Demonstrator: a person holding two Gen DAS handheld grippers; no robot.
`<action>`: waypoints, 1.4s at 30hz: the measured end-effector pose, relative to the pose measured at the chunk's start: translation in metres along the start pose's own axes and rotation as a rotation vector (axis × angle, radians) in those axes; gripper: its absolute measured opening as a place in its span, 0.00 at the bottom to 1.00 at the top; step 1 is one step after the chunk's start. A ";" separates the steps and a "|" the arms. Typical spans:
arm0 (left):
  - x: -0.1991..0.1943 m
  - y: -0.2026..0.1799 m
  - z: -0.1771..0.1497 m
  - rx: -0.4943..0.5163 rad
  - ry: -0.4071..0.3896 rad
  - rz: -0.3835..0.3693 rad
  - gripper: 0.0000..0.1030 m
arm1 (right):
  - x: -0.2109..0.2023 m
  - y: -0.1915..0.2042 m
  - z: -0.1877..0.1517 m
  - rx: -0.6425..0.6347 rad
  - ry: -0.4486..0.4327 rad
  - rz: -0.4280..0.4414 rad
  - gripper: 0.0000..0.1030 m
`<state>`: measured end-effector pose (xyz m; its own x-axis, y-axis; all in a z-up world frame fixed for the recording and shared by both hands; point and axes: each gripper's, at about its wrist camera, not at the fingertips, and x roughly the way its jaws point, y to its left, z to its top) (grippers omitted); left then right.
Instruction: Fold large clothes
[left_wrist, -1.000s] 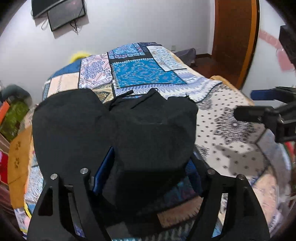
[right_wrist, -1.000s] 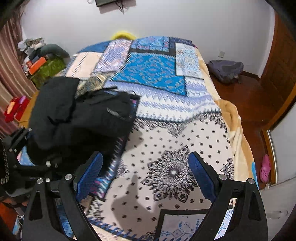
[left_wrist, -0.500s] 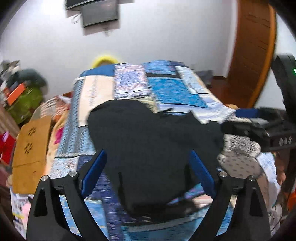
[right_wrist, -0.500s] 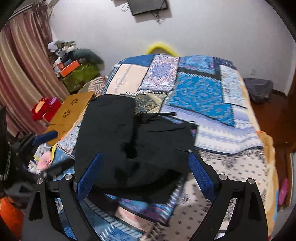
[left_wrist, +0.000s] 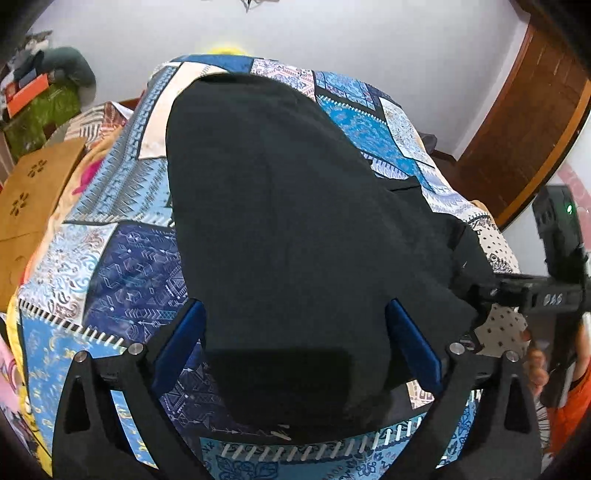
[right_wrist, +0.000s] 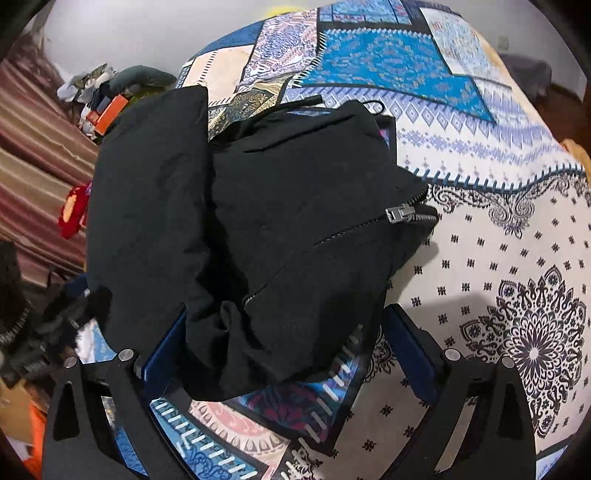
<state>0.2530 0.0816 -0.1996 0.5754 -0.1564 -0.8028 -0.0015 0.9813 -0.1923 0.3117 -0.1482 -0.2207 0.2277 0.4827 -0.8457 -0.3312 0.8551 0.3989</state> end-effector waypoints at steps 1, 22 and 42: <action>-0.002 -0.001 0.002 0.012 -0.002 0.008 0.97 | -0.005 0.002 0.002 -0.008 -0.003 -0.005 0.96; 0.038 0.096 0.029 -0.357 0.106 -0.364 1.00 | 0.020 -0.047 0.019 0.212 0.069 0.162 0.97; 0.063 0.099 0.045 -0.422 0.137 -0.398 0.89 | 0.029 -0.035 0.039 0.219 0.027 0.265 0.32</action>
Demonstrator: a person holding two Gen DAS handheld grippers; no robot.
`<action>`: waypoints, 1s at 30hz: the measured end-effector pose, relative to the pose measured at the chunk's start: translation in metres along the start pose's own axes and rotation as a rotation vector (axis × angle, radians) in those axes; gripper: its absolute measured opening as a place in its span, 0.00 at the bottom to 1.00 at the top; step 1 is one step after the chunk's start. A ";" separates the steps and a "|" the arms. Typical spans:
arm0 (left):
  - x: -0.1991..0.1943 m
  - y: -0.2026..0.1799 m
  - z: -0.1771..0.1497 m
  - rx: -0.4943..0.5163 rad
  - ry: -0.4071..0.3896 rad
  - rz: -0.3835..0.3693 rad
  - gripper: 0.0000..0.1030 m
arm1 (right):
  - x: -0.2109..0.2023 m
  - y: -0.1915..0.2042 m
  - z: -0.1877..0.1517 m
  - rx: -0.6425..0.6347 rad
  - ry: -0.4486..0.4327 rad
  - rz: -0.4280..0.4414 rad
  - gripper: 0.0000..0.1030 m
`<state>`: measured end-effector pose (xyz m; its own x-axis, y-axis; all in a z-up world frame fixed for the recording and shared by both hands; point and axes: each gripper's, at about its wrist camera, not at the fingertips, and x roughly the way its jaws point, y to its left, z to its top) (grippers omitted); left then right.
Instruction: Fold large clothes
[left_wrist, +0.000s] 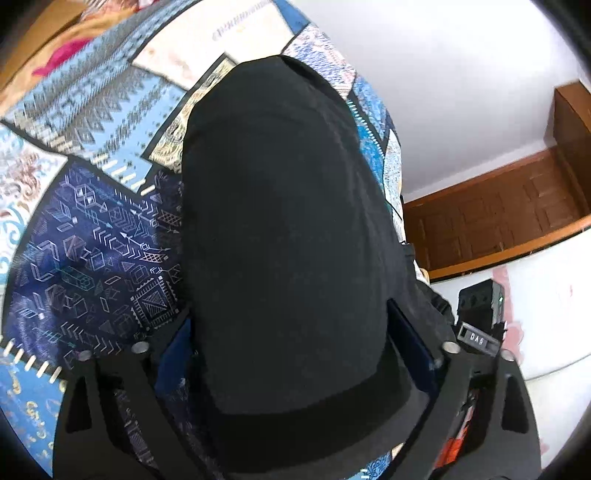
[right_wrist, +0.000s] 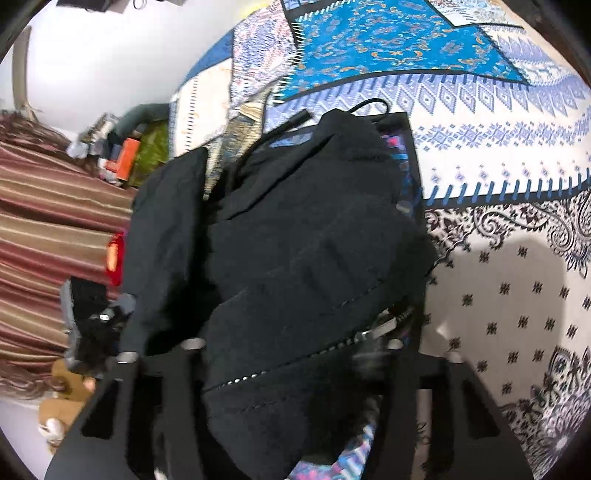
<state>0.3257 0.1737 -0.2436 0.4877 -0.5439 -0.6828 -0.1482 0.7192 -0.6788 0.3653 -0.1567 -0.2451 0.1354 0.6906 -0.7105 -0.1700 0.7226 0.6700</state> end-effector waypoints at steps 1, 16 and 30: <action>-0.003 -0.006 -0.001 0.019 -0.008 0.007 0.86 | -0.004 0.005 -0.002 -0.010 -0.008 -0.003 0.30; -0.153 -0.055 -0.035 0.175 -0.245 0.010 0.74 | -0.041 0.118 -0.027 -0.226 -0.075 0.051 0.21; -0.287 -0.032 -0.048 0.208 -0.441 0.068 0.74 | -0.008 0.219 -0.050 -0.420 -0.080 0.115 0.21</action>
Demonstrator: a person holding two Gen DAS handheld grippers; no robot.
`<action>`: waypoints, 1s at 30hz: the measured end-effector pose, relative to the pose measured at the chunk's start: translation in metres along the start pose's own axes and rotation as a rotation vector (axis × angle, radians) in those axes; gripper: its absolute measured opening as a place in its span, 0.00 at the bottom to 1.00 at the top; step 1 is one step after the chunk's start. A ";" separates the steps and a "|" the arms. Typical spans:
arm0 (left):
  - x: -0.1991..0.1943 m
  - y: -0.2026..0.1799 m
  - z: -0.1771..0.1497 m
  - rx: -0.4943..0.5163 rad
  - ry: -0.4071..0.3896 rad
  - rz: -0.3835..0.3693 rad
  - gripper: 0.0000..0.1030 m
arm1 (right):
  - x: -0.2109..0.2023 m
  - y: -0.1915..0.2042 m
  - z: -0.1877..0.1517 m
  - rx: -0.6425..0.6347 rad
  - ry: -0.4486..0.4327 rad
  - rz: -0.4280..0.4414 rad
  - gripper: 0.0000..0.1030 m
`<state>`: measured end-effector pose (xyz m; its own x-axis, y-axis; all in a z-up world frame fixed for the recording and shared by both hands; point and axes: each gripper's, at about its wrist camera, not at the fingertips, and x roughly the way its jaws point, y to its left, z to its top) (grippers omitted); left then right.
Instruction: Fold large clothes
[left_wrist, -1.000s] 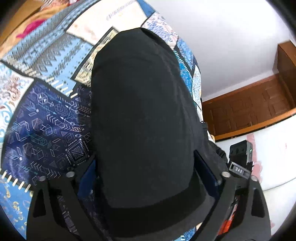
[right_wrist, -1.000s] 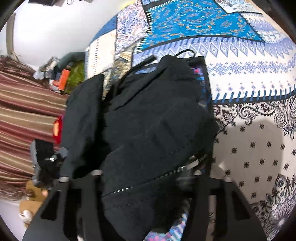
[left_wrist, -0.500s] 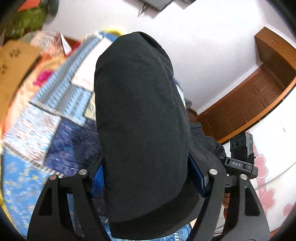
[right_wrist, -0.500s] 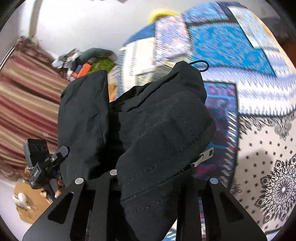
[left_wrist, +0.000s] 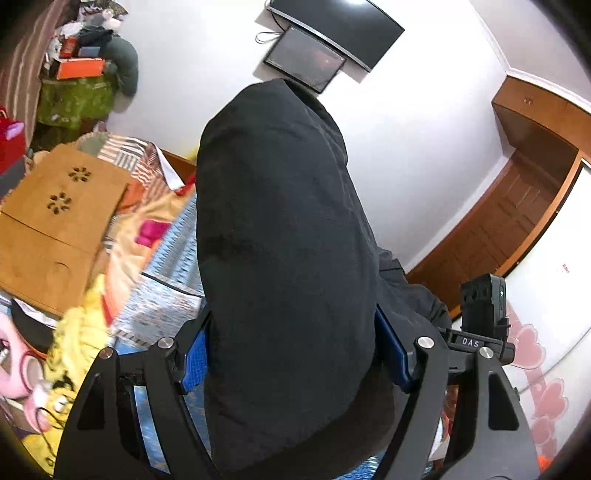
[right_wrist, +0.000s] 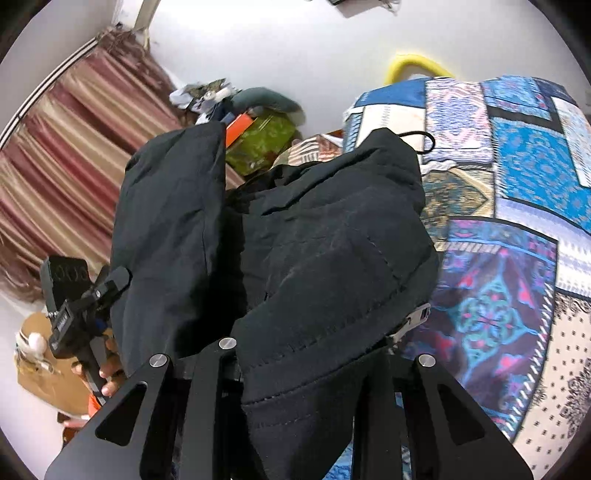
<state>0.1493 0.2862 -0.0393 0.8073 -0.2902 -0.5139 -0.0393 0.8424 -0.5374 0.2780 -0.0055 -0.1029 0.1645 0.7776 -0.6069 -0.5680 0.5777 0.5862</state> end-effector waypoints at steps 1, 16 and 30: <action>0.000 0.003 0.004 0.000 0.001 0.004 0.74 | 0.006 -0.001 0.001 0.003 0.004 0.001 0.21; 0.145 0.088 0.073 -0.040 0.094 -0.012 0.73 | 0.087 -0.067 0.065 0.091 0.029 -0.103 0.21; 0.269 0.206 0.045 -0.228 0.273 0.148 0.74 | 0.183 -0.134 0.061 0.199 0.152 -0.200 0.32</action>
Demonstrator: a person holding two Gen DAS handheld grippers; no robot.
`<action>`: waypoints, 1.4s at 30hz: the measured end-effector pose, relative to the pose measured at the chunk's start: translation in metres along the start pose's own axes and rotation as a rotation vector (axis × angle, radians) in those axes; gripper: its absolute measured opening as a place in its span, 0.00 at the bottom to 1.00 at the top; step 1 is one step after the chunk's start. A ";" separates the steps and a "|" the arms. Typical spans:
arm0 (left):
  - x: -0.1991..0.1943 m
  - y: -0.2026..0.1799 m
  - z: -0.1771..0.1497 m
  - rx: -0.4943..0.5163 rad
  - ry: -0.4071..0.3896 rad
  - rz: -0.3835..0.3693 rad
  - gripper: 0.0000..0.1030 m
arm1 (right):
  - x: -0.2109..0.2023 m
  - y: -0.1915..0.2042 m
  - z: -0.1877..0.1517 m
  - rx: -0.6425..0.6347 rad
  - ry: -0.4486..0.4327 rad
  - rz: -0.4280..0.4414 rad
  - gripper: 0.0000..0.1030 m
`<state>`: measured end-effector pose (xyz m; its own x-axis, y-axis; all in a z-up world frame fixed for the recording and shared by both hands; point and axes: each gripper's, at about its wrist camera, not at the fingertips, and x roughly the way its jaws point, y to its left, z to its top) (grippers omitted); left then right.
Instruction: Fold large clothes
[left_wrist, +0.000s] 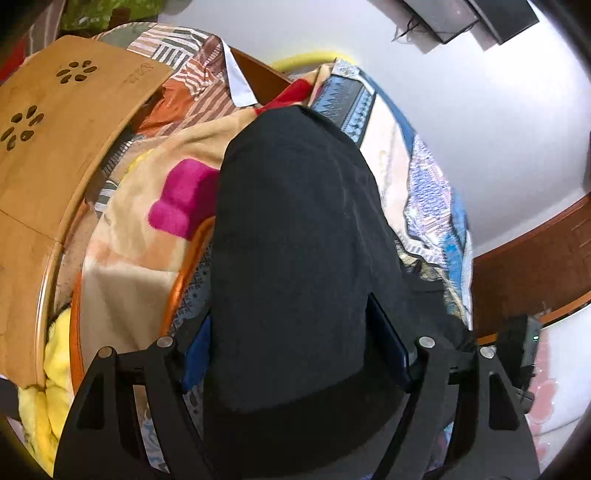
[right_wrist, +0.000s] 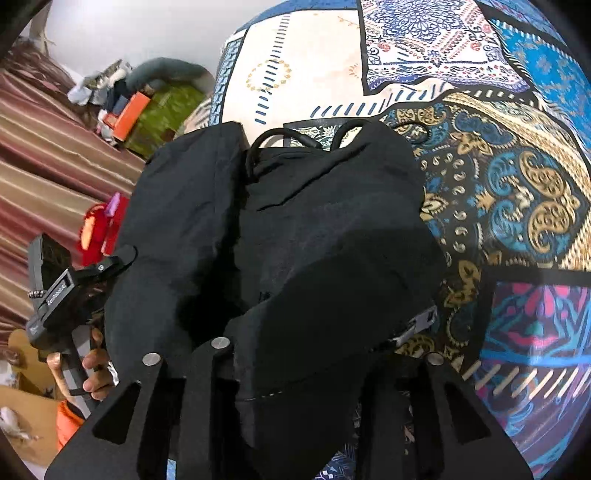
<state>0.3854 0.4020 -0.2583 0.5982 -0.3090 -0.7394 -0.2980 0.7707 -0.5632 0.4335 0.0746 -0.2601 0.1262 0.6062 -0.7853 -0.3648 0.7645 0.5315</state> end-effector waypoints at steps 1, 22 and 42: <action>-0.005 -0.004 -0.002 0.013 0.001 0.024 0.74 | -0.006 0.001 -0.003 -0.005 0.015 -0.015 0.34; -0.286 -0.238 -0.167 0.580 -0.550 0.239 0.74 | -0.279 0.152 -0.122 -0.477 -0.579 -0.091 0.39; -0.387 -0.292 -0.351 0.587 -1.022 0.282 1.00 | -0.352 0.190 -0.252 -0.517 -0.978 -0.211 1.00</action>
<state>-0.0200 0.1011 0.0624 0.9569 0.2890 -0.0280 -0.2885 0.9573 0.0200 0.0871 -0.0487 0.0371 0.8169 0.5604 -0.1366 -0.5601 0.8272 0.0439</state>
